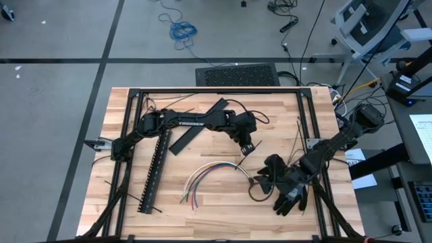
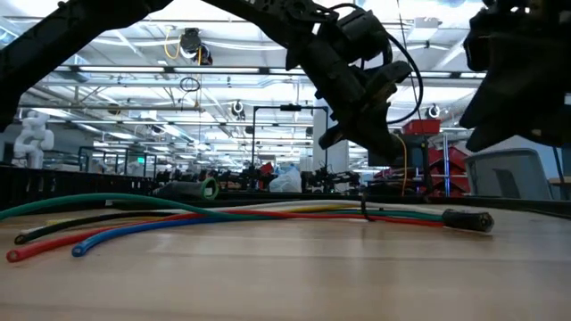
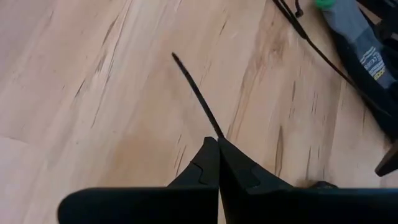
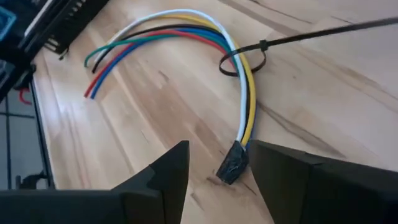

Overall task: Ziptie cables
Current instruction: Wrap the cable wires with a black zip tie

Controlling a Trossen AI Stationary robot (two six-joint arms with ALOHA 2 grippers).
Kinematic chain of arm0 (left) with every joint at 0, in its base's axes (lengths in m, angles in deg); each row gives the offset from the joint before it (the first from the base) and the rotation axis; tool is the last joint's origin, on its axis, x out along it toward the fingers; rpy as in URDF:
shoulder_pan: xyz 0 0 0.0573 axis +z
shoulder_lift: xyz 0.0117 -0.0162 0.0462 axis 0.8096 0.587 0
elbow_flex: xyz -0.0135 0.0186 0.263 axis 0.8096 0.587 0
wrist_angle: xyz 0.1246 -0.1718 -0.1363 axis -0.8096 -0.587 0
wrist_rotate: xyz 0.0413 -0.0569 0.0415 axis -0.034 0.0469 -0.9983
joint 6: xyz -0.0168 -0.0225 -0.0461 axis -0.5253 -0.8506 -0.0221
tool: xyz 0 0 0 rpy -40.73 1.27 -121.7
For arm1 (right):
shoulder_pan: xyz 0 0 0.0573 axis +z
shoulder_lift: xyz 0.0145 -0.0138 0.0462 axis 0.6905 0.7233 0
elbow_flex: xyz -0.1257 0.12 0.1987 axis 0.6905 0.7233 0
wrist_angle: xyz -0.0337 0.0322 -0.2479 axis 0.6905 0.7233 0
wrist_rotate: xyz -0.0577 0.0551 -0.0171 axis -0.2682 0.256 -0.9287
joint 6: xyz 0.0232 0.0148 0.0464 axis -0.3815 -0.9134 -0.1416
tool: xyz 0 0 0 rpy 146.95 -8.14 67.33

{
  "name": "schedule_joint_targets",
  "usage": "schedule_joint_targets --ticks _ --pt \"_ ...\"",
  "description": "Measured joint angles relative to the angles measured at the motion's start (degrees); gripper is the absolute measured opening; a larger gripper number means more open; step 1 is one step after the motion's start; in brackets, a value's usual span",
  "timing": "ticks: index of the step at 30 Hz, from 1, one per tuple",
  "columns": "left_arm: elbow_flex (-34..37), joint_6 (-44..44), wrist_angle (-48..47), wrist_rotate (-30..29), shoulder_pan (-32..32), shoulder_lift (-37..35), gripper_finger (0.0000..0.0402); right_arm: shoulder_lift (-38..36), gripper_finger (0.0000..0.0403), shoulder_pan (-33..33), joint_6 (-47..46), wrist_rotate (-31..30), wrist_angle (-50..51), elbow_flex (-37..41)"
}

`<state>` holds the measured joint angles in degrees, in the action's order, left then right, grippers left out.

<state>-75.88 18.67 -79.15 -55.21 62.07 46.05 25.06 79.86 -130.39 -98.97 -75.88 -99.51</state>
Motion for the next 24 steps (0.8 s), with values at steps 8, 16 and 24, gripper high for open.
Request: schedule_joint_targets --ticks 8,16,24 --pt "0.0 0.0 -4.5 1.9 -2.6 0.0 0.0049 -0.1 0.016 2.1 -1.9 0.2 3.3 0.0" --pt "0.2 -0.2 -2.9 0.4 -6.4 1.1 0.0162 -0.1 0.016 12.4 -12.3 0.2 18.4 0.0" --pt "0.3 -3.2 -3.4 1.0 -1.1 2.0 0.0185 -0.1 0.016 19.4 -21.7 -2.9 19.7 0.0"
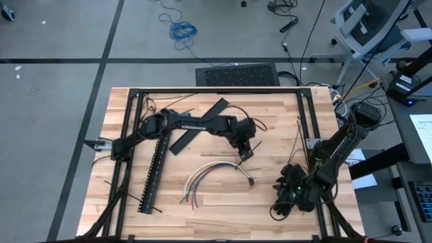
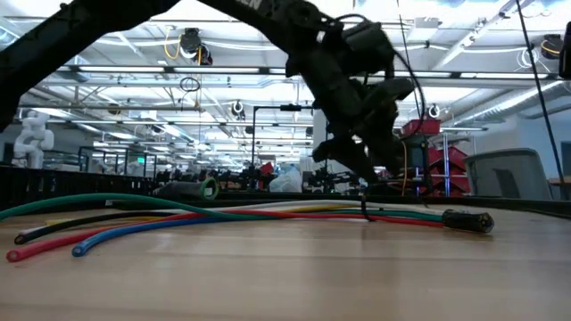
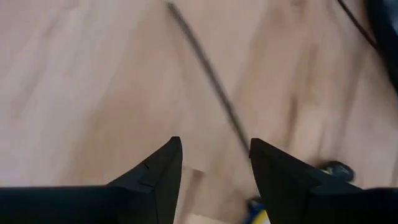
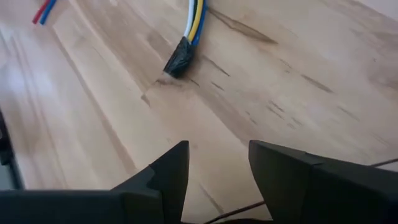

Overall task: Ziptie cables
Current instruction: Wrap the cable wires with a black zip tie

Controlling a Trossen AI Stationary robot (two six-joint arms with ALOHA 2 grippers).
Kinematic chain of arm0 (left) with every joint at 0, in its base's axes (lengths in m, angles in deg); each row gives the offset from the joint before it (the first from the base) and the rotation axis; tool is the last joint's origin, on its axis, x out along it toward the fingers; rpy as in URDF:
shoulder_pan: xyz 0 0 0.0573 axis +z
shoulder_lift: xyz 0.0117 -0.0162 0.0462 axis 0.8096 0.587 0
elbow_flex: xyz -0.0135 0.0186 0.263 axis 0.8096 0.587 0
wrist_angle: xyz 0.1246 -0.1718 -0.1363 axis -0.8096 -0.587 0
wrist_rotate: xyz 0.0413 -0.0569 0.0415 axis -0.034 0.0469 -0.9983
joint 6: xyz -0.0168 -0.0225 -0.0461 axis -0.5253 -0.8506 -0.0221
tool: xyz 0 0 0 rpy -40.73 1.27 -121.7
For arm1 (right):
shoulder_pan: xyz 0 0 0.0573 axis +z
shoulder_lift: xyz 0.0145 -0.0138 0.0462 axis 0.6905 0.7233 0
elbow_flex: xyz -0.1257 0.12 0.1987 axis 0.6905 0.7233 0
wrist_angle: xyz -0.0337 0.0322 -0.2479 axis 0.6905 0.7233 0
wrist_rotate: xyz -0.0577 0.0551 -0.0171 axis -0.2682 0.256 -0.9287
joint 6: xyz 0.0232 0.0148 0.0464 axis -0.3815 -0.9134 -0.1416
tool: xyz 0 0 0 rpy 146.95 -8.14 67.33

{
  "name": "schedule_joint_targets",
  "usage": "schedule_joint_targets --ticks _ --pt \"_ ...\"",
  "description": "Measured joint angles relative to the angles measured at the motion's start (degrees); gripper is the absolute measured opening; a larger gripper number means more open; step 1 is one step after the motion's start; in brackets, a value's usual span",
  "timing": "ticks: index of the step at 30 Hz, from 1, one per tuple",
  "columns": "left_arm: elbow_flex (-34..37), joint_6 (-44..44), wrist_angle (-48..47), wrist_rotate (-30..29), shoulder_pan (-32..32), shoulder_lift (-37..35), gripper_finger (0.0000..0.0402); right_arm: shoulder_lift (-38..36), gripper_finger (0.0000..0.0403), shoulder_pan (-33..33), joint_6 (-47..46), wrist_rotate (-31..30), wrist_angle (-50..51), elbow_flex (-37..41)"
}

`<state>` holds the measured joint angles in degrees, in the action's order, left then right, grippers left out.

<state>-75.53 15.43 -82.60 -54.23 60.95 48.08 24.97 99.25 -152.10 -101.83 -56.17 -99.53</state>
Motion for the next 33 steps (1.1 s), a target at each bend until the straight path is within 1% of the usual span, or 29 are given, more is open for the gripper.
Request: schedule_joint_targets --ticks 1,2,5,6,8,10,14,18,20,26,29,33 --pt "0.0 -0.7 -0.2 1.5 0.7 0.0 0.0185 0.0 0.016 0.3 -0.6 0.0 -0.1 0.0" --pt "0.0 -1.7 -0.2 4.2 1.5 0.0 0.0185 0.0 0.016 0.6 -1.1 -0.1 0.0 0.0" --pt "-0.1 -4.2 1.1 15.8 3.5 0.9 0.0185 0.0 0.016 1.2 -1.5 -0.2 0.0 0.0" --pt "-0.1 -4.9 0.5 18.5 4.0 1.3 0.0185 0.0 0.016 1.3 -1.5 -0.2 -0.1 0.0" --pt "0.0 -6.0 1.5 21.4 4.6 2.6 0.0185 0.0 0.016 1.3 -1.9 -0.2 -0.1 0.0" --pt "0.1 -6.0 1.1 23.4 5.1 3.3 0.0185 0.0 0.016 1.3 -2.9 -0.2 -0.1 0.0" --pt "0.0 -6.0 1.4 25.1 5.6 4.6 0.0185 0.0 0.016 1.3 -4.1 -0.6 -0.8 0.0" --pt "0.0 -6.0 2.9 30.5 5.3 6.1 0.0185 0.0 0.016 1.3 -4.1 -1.8 -1.7 0.0" --pt "0.0 -6.1 2.5 30.7 5.0 6.6 0.0185 0.0 0.016 1.3 -4.1 -1.9 -1.9 0.0" --pt "0.0 -7.5 8.0 30.5 5.0 7.3 0.0185 0.0 0.016 1.3 -4.1 -2.0 -3.2 0.0" --pt "-0.1 -7.5 9.0 30.9 5.4 7.2 0.0184 0.0 0.016 1.3 -4.1 -2.1 -3.5 0.0" --pt "-0.3 -7.5 9.0 34.6 5.7 7.2 0.0163 0.0 0.016 1.3 -4.1 -2.4 -4.0 0.0"
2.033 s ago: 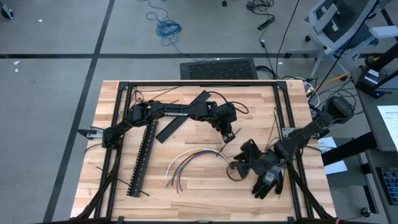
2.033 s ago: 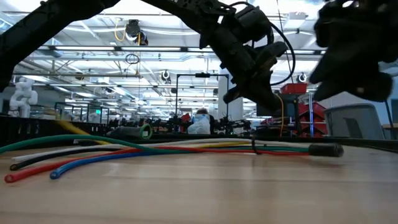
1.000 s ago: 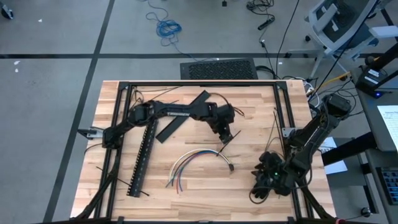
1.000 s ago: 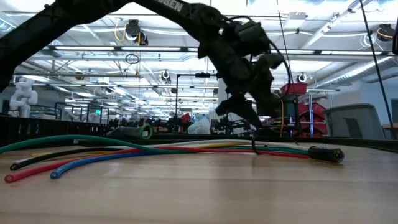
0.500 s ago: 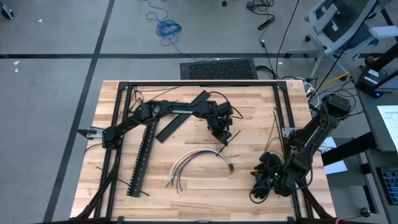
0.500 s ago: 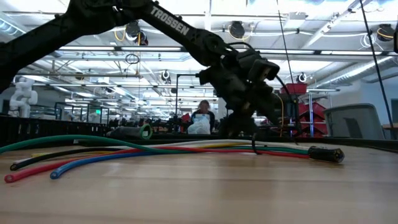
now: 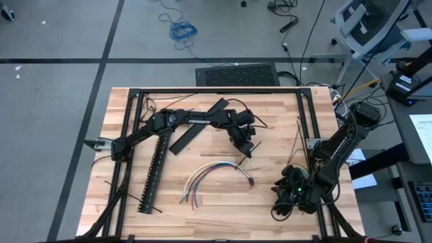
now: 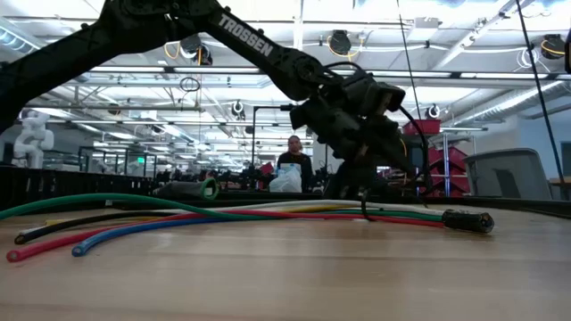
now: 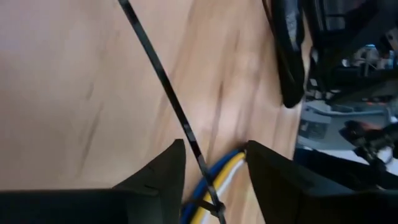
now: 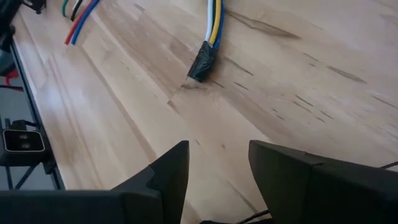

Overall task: Ziptie cables
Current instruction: Wrap the cable wires with a black zip tie

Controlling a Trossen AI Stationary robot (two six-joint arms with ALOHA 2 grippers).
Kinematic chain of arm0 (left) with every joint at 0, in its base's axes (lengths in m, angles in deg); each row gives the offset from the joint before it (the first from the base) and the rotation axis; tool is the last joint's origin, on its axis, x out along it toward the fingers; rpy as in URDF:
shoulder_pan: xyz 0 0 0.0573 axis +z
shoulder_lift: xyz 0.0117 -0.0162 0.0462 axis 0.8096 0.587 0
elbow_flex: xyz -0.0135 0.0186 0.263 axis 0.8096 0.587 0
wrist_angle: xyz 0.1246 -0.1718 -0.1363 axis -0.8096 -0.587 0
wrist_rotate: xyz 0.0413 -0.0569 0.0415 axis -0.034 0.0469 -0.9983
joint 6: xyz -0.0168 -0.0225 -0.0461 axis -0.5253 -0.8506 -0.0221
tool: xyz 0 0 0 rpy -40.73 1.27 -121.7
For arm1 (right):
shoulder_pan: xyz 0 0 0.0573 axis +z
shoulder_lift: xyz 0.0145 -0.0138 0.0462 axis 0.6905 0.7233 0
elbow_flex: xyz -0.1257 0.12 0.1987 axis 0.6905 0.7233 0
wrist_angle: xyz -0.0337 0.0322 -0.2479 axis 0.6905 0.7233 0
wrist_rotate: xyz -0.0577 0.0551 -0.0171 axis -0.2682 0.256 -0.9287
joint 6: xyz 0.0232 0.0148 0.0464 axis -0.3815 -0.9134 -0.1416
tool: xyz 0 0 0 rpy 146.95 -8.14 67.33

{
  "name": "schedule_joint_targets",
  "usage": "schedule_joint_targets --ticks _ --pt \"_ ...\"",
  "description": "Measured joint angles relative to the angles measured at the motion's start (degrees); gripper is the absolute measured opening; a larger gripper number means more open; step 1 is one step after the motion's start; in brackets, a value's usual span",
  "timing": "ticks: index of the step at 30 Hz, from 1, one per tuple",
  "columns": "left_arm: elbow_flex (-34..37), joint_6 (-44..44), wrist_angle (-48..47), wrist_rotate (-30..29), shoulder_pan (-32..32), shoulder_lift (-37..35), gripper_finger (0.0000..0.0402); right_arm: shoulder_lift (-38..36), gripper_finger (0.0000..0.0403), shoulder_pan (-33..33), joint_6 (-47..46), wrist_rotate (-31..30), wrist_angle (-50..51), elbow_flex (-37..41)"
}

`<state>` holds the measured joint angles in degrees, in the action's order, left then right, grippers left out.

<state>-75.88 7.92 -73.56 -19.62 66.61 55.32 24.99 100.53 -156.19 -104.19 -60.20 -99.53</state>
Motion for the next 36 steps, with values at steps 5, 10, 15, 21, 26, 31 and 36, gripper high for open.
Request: schedule_joint_targets --ticks 5,10,15,21,26,31,36 --pt "0.0 0.0 -0.1 1.3 -0.3 0.0 0.01 0.0 0.016 0.0 0.0 -2.5 0.0 0.0" --pt "0.0 0.0 -0.1 1.3 0.1 0.0 0.0018 0.0 0.016 -0.2 0.0 -2.8 0.0 0.0" --pt "0.0 0.0 -0.1 1.3 0.3 0.0 0.0002 0.0 0.016 -0.3 0.7 -6.8 -1.6 0.0" --pt "0.0 0.0 0.0 1.3 0.3 0.0 0.0001 0.7 0.016 -9.5 -10.1 -20.8 1.2 0.0" --pt "0.0 0.0 0.0 1.3 0.3 -0.1 0.0001 3.6 0.016 -20.4 -8.6 -20.5 -7.6 0.0" --pt "-0.1 0.1 1.7 1.3 0.4 -1.0 0.0 6.3 0.016 -24.7 -4.1 -16.2 -17.8 0.0" --pt "-0.2 0.2 3.1 1.4 0.8 -1.1 0.0 11.6 0.016 -26.0 -4.1 -10.6 -23.8 0.0"
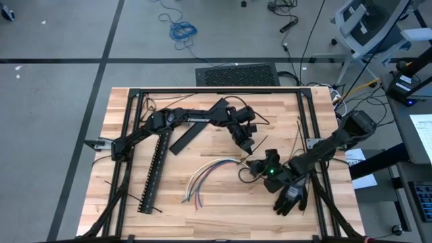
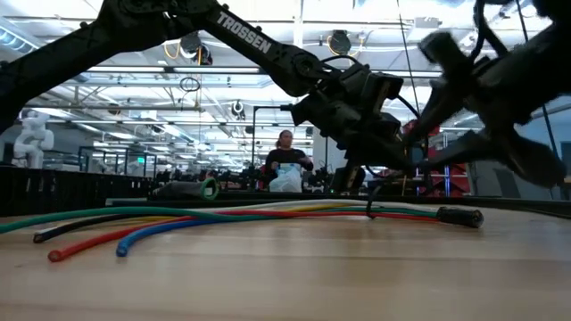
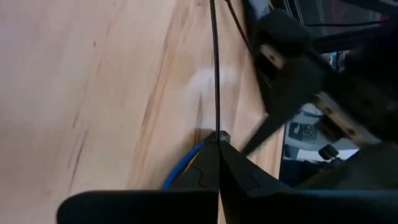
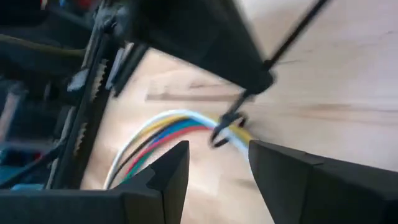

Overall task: Ziptie cables
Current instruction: Wrap the cable wires with a black zip tie

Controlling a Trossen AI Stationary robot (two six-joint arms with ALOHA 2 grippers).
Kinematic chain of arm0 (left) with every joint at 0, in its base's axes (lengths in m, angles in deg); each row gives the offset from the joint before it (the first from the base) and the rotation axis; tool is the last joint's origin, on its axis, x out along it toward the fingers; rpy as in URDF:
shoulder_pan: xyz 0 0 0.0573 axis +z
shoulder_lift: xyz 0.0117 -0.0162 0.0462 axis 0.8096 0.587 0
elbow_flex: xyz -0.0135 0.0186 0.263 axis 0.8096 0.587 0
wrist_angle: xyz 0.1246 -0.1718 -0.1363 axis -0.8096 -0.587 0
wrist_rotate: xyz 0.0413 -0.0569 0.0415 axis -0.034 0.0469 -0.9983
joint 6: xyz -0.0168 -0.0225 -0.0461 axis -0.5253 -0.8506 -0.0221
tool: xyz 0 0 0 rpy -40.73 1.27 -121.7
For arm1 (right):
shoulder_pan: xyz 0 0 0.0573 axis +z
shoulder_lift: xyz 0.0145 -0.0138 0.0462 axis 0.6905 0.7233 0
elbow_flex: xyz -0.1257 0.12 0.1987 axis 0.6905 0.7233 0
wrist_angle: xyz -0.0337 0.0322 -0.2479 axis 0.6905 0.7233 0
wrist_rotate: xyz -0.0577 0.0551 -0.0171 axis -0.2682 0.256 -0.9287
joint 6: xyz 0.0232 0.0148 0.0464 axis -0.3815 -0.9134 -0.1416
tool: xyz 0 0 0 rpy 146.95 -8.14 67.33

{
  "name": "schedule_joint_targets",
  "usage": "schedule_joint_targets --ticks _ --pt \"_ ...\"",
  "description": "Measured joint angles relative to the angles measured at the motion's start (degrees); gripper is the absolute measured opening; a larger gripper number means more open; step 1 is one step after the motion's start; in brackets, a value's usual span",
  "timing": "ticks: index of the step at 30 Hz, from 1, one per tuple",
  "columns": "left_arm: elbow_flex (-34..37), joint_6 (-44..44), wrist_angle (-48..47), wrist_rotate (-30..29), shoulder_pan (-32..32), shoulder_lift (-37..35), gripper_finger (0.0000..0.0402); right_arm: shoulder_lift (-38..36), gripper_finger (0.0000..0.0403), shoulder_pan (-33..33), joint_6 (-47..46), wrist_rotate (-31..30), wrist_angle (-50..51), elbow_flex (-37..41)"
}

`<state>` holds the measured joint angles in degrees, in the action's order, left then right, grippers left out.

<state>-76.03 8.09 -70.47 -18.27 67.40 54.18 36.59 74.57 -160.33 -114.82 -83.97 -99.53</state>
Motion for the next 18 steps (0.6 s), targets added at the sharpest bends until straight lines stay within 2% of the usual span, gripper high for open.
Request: schedule_joint_targets --ticks 3,12,18 --pt "0.0 0.4 -0.1 0.7 0.1 0.0 0.0 1.7 0.016 -0.7 -4.7 -3.7 -0.3 0.0" --pt "0.0 1.5 -0.5 1.0 0.3 0.0 0.0 4.4 0.0155 -6.3 -3.7 -2.9 -6.1 0.0" --pt "0.0 1.5 -0.3 1.1 0.7 0.0 0.0 4.7 0.0097 -7.6 -4.3 -1.6 -6.1 0.0"
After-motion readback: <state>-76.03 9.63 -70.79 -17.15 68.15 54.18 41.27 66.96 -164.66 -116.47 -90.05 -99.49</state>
